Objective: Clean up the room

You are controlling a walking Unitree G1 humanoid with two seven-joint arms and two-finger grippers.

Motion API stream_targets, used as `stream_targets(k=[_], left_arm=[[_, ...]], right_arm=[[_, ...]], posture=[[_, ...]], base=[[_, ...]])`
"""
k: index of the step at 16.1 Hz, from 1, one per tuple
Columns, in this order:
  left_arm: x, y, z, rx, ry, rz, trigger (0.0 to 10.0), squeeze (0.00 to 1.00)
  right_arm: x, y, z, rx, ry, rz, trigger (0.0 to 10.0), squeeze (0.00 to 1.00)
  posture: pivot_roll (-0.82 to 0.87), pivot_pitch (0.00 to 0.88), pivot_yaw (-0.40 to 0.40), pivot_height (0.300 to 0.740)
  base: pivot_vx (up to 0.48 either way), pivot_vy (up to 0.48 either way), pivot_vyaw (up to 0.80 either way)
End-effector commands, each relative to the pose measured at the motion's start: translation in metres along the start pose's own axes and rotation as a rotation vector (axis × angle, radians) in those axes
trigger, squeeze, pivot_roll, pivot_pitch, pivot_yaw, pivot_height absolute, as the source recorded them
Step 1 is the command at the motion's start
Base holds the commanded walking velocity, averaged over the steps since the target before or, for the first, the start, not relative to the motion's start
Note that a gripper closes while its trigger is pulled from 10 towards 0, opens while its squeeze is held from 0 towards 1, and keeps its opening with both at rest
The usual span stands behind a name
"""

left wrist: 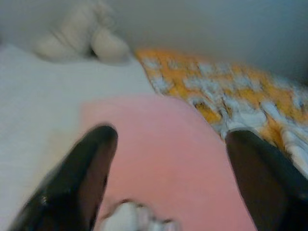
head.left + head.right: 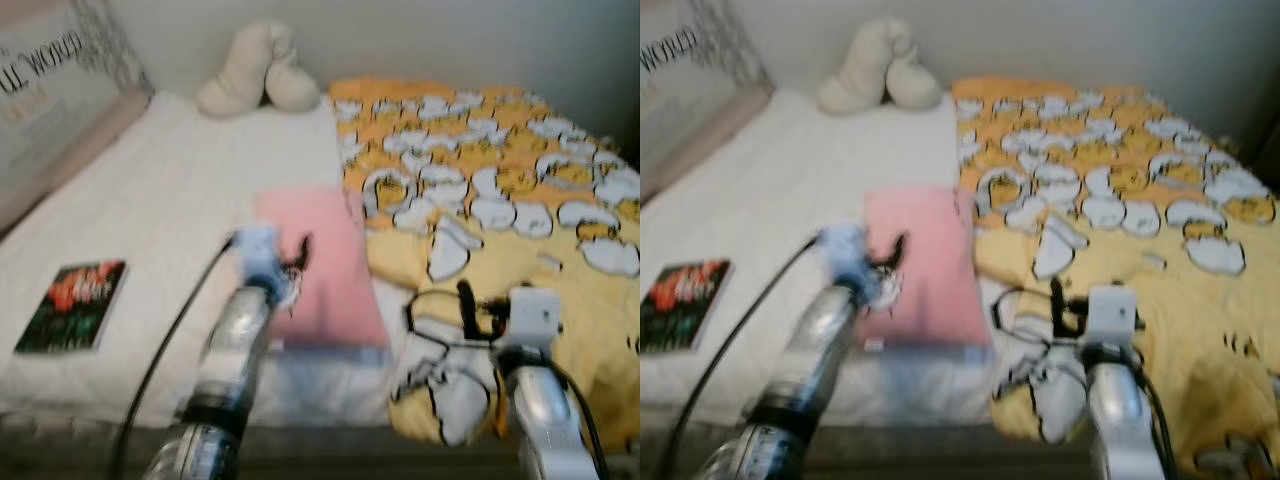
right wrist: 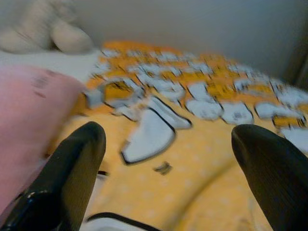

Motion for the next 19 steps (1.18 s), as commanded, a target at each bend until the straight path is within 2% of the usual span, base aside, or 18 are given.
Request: stream_targets(k=[1,2,3,4,6,8,9,10,13,16,19], left_arm=[[0.011,0.004,0.003,-0.026,-0.001,0.038,10.0,0.00],[0.003,0.031,-0.005,-0.022,-0.046,0.014,10.0,0.00],[-0.001,0.039,-0.008,-0.015,-0.060,-0.001,10.0,0.00],[-0.009,0.051,-0.016,-0.014,-0.116,-0.028,10.0,0.00],[-0.016,0.062,-0.016,-0.041,-0.131,-0.051,10.0,0.00],[-0.011,0.053,-0.010,-0.038,-0.094,-0.048,10.0,0.00],[0.001,0.042,-0.001,-0.024,-0.050,-0.024,10.0,0.00],[0.002,0.040,0.000,-0.021,-0.046,-0.021,10.0,0.00],[0.007,0.037,0.000,0.006,-0.044,-0.007,10.0,0.00],[0.011,0.034,-0.002,0.046,-0.064,-0.002,10.0,0.00],[0.011,0.017,-0.003,0.059,-0.034,-0.051,10.0,0.00]], right_arm=[[0.012,0.002,-0.003,0.016,0.016,0.051,10.0,0.00],[0.004,0.023,-0.009,0.071,0.019,0.021,10.0,0.00],[-0.001,0.030,-0.012,0.096,0.021,0.003,10.0,0.00],[-0.007,0.042,-0.011,0.152,0.033,-0.021,10.0,0.00],[-0.008,0.049,-0.006,0.216,0.067,-0.012,10.0,0.00],[-0.010,0.046,0.000,0.198,0.069,-0.027,10.0,0.00],[-0.009,0.040,-0.004,0.182,0.042,-0.035,10.0,0.00],[-0.009,0.039,-0.006,0.182,0.038,-0.035,10.0,0.00],[-0.008,0.036,-0.011,0.185,0.026,-0.030,10.0,0.00],[-0.004,0.026,-0.005,0.171,0.030,-0.017,10.0,0.00],[0.005,0.006,-0.001,0.150,0.008,-0.004,10.0,0.00]], posture=[[0.03,0.000,0.037,0.740],[0.03,0.000,0.020,0.740],[0.03,0.000,0.020,0.740],[0.04,0.000,-0.001,0.740],[0.04,0.000,-0.008,0.740],[0.06,0.000,-0.018,0.740],[0.05,0.000,-0.014,0.740],[0.05,0.000,-0.009,0.740],[0.05,0.000,-0.002,0.740],[0.05,0.000,-0.001,0.740],[0.04,0.000,-0.002,0.740]], base=[[0.000,0.000,0.00],[0.000,0.000,0.00],[0.000,0.000,0.00],[0.000,0.000,0.00],[0.000,0.000,0.00],[0.480,0.000,0.00],[0.480,0.000,0.00],[0.480,0.000,0.00],[0.480,0.000,0.00],[0.480,0.000,0.00],[0.000,0.000,0.00]])
Point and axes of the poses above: a point about 5 cm out from each wrist's last joint towards the gripper, its own y axis pointing back from the gripper into the wrist, its own x axis along the axis of the wrist's last joint, z = x × y, the point moved 1 cm from there along -y, pointing out of the wrist towards the gripper, and after that the axes turned 7 degrees about y, right-handed, at the moved point
